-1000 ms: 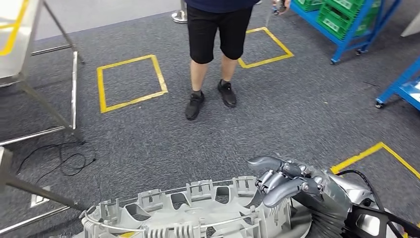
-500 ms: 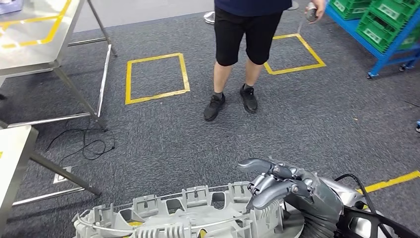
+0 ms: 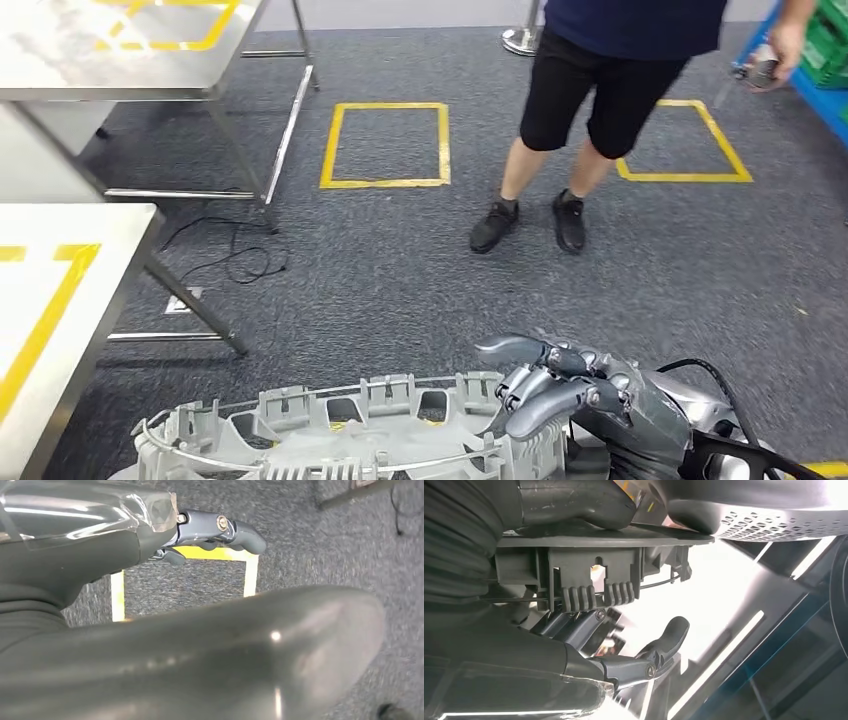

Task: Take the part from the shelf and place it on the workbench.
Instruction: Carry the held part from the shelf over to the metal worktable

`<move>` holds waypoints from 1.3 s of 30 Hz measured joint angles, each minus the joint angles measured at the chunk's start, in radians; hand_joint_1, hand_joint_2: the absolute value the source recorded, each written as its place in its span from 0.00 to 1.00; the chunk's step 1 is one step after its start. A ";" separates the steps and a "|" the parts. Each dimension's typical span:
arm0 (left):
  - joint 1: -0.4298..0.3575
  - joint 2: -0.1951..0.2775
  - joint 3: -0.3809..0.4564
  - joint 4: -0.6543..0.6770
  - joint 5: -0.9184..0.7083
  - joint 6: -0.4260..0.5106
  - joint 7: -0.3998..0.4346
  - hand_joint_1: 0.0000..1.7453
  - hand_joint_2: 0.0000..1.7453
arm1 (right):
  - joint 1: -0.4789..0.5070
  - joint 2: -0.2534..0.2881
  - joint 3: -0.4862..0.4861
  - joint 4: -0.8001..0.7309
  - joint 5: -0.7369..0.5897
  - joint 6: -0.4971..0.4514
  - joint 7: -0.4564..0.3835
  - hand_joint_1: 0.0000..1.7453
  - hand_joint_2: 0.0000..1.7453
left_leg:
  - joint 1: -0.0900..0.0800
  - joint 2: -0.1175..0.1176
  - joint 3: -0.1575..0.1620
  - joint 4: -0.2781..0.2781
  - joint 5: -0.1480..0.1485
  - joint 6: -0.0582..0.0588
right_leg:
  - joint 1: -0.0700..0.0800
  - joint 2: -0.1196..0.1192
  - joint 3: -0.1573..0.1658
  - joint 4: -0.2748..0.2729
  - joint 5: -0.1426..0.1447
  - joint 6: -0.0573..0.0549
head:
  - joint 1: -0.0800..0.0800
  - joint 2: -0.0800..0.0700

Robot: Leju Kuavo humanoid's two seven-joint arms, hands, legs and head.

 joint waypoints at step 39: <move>0.000 -0.005 0.019 0.019 -0.039 0.022 -0.029 0.00 0.00 | -0.074 -0.021 -0.020 0.036 -0.080 0.018 0.021 1.00 1.00 | 0.023 -0.103 -0.034 0.069 -0.044 -0.055 | -0.023 0.044 0.069 -0.234 0.140 0.030 | 0.003 0.000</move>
